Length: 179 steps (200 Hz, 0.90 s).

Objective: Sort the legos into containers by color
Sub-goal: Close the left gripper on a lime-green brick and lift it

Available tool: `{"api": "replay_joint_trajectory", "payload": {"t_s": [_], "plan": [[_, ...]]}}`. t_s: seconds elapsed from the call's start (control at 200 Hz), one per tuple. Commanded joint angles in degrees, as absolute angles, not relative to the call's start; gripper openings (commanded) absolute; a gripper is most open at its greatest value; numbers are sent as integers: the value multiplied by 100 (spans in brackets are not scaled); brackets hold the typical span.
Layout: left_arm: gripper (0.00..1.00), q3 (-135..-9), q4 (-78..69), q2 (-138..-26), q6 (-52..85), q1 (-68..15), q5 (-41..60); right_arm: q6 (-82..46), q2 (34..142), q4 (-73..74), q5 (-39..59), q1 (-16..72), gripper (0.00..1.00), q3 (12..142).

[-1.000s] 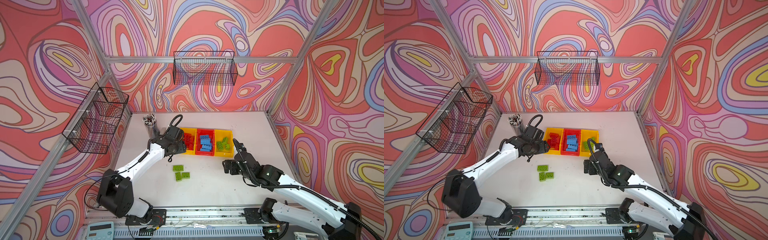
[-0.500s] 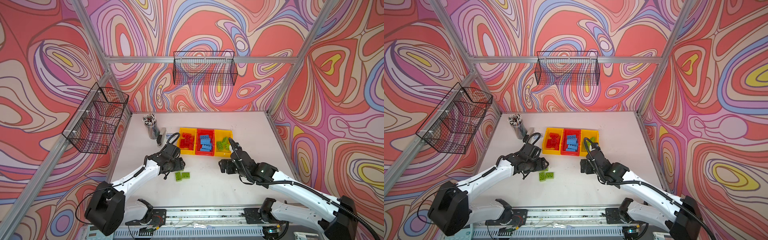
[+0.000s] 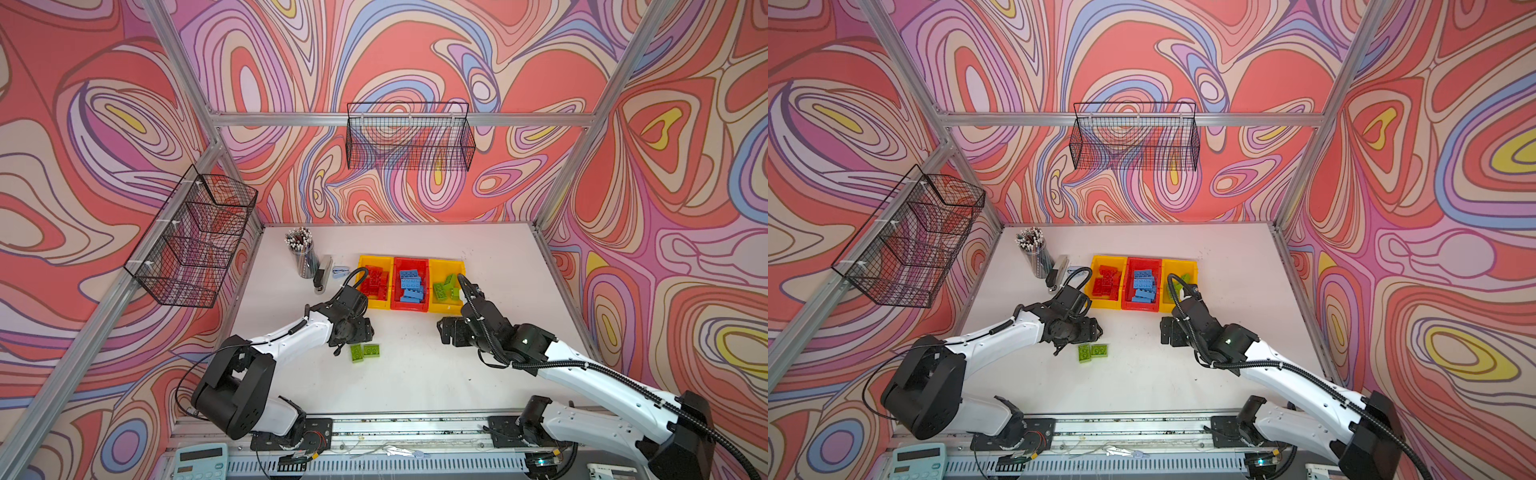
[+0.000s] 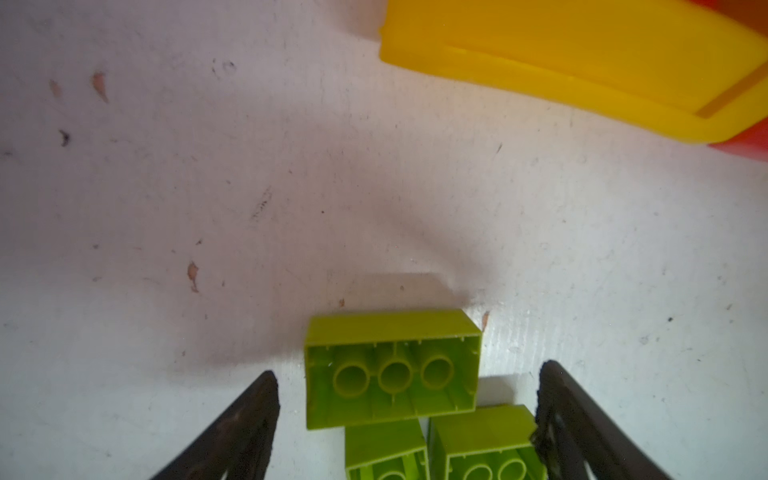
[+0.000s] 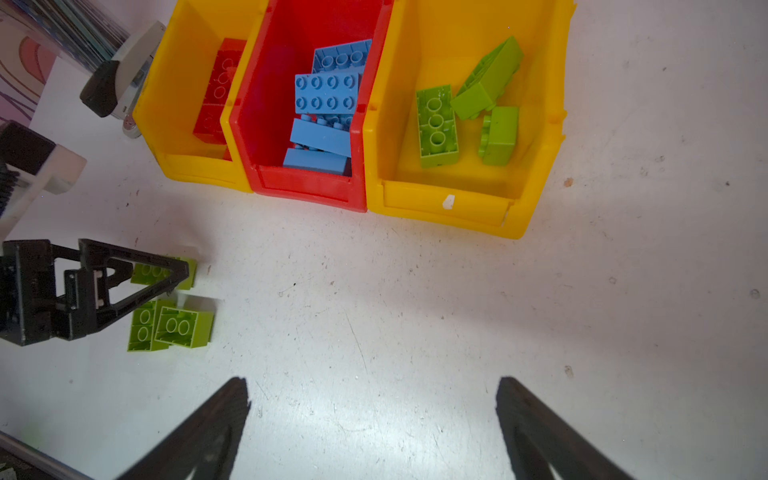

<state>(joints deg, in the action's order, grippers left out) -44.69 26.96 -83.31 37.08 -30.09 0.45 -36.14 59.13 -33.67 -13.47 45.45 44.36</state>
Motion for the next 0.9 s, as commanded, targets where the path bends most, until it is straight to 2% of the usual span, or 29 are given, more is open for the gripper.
{"api": "replay_joint_trajectory", "payload": {"t_s": [0.0,0.29,0.676,0.796,0.891], "plan": [[83,-4634,2695,-8511,3596,-3032,-80,-3665,6023,-3334,-1354,4564,98,4552],[73,-4610,2610,-8644,3559,-3032,-48,-3614,6021,-3378,-1402,4568,98,4569],[48,-4603,2804,-8732,3533,-3032,-117,-3564,6005,-3342,-1405,4569,98,4554],[37,-4679,2919,-8668,3538,-3048,-101,-3568,5918,-3341,-1419,4563,98,4512],[34,-4845,3085,-8597,3542,-3084,-148,-3581,5841,-3345,-1440,4568,98,4459]]}}
